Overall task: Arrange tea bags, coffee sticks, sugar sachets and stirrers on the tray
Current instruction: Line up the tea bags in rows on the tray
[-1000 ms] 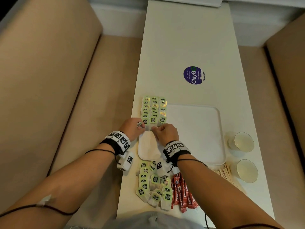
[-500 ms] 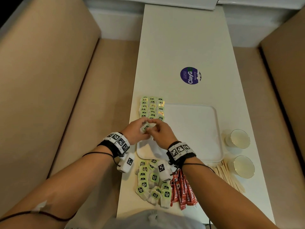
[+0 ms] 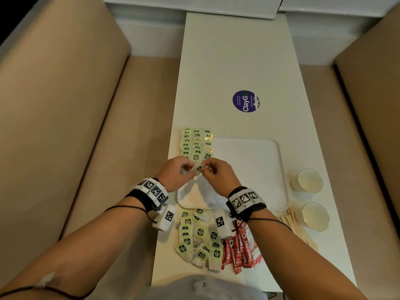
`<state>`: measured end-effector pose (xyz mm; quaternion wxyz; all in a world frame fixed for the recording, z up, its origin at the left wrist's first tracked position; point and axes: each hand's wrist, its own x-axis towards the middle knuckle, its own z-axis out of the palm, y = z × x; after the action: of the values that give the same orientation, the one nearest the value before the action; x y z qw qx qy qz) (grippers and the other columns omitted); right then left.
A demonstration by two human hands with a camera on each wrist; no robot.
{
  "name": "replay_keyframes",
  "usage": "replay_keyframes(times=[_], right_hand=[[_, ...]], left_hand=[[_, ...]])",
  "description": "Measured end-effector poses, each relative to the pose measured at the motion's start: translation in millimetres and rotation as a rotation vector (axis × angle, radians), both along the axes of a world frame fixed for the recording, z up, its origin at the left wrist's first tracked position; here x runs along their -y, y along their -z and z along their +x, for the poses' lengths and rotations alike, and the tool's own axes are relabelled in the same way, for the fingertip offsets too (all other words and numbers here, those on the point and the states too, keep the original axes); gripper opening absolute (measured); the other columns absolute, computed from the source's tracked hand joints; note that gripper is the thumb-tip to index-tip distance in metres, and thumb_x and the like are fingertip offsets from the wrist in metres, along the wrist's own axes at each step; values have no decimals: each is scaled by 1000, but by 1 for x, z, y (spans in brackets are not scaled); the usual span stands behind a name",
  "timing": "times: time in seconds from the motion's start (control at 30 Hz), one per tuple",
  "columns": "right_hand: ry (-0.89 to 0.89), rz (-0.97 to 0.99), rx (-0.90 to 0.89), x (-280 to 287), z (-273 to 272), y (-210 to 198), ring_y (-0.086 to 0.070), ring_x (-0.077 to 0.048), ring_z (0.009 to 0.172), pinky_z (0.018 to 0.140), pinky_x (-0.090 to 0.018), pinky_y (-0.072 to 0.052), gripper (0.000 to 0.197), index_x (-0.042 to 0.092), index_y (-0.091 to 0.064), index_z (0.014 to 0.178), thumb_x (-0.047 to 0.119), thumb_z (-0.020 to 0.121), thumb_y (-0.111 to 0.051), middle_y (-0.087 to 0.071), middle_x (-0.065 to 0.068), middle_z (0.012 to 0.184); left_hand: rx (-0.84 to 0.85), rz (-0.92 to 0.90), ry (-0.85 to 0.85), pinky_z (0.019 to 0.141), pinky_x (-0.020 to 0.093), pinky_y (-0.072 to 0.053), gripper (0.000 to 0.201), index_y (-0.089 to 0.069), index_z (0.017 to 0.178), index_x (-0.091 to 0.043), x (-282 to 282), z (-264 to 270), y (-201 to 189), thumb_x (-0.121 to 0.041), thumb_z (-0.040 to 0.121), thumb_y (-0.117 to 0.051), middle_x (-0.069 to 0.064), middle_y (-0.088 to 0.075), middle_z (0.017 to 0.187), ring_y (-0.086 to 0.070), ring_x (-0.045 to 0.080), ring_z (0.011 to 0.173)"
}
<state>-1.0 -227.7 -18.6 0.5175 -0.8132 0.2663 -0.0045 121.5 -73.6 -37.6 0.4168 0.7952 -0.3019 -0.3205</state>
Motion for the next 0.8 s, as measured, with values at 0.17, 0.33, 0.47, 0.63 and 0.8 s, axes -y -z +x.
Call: replay_keyframes(times=[0.17, 0.33, 0.47, 0.63, 0.8], right_hand=[[95, 85, -7, 1, -7, 6, -60, -9, 63, 65, -27, -48, 18, 27, -66, 107, 36, 92, -70, -64, 4, 73], [59, 96, -47, 2, -12, 14, -61, -12, 61, 67, -33, -54, 16, 26, -68, 101, 40, 92, -70, -64, 6, 71], [42, 38, -65, 7, -9, 16, -63, -15, 68, 75, -40, -58, 15, 32, -68, 82, 30, 96, -66, -66, 9, 73], [122, 21, -88, 20, 1, 16, -70, -22, 77, 74, -33, -54, 13, 21, -72, 89, 29, 97, -66, -68, 5, 77], [194, 1, -177, 32, 7, 19, -59, -19, 61, 61, -27, -44, 36, 22, -60, 60, 22, 97, -64, -60, 2, 60]], left_hand=[[-7, -53, 9, 76, 31, -54, 4, -71, 91, -18, 6, -2, 3, -22, 91, -73, 0, -71, 84, -63, 14, 77], [-114, -91, -80, 72, 34, -54, 10, -66, 85, -10, 14, -2, 9, -13, 90, -74, 9, -66, 76, -59, 14, 71], [-133, -89, -79, 73, 37, -55, 11, -65, 87, -6, 20, -2, 9, -12, 90, -74, 19, -68, 80, -61, 15, 71], [-41, -19, -131, 68, 26, -53, 12, -66, 86, -21, 26, 2, 10, -14, 87, -76, -1, -67, 80, -58, 9, 68], [74, 158, -175, 69, 22, -46, 24, -65, 98, -25, 26, 15, 13, -4, 85, -67, -5, -63, 82, -57, 11, 72]])
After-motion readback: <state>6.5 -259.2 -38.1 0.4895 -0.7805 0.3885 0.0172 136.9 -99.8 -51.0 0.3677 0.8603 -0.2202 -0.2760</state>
